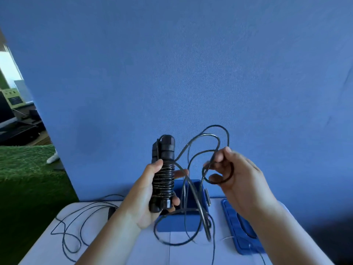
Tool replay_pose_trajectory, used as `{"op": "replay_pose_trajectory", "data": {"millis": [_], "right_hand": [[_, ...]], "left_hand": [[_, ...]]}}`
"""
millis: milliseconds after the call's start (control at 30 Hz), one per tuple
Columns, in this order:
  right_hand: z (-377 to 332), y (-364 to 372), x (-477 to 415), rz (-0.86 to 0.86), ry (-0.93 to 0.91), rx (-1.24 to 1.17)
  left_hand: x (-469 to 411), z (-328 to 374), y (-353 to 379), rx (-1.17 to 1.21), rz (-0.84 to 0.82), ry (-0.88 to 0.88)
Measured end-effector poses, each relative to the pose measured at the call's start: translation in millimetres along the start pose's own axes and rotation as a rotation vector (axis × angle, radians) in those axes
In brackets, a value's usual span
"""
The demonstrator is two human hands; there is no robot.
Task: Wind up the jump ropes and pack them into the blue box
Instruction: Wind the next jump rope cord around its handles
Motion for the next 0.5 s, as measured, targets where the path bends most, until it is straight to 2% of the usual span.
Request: {"op": "replay_pose_trajectory", "data": {"millis": [100,200,333,367,500], "right_hand": [[0,3,1,0.014,0.027,-0.149],[1,4,2,-0.004,0.080,-0.214],[9,5,6,-0.056,0.111,-0.242],[9,6,6,-0.054,0.115,-0.247],[8,6,7,-0.032,0.133,-0.279]], "left_hand": [[-7,-4,4,0.046,-0.004,-0.041],[-29,0,7,0.050,0.142,-0.066],[-33,-12,4,0.043,0.111,0.051],[-32,-13,8,0.021,0.048,0.051],[-33,-9,23,0.157,-0.018,-0.077]]}}
Point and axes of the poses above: each hand's wrist, its own x-axis away from the middle knuckle, its own y-axis out of the palm, z = x × y, the point moved 1 cm from there along -x, towards the middle knuckle, and after that the axes turned 15 degrees about -y, right-handed, at the moved point
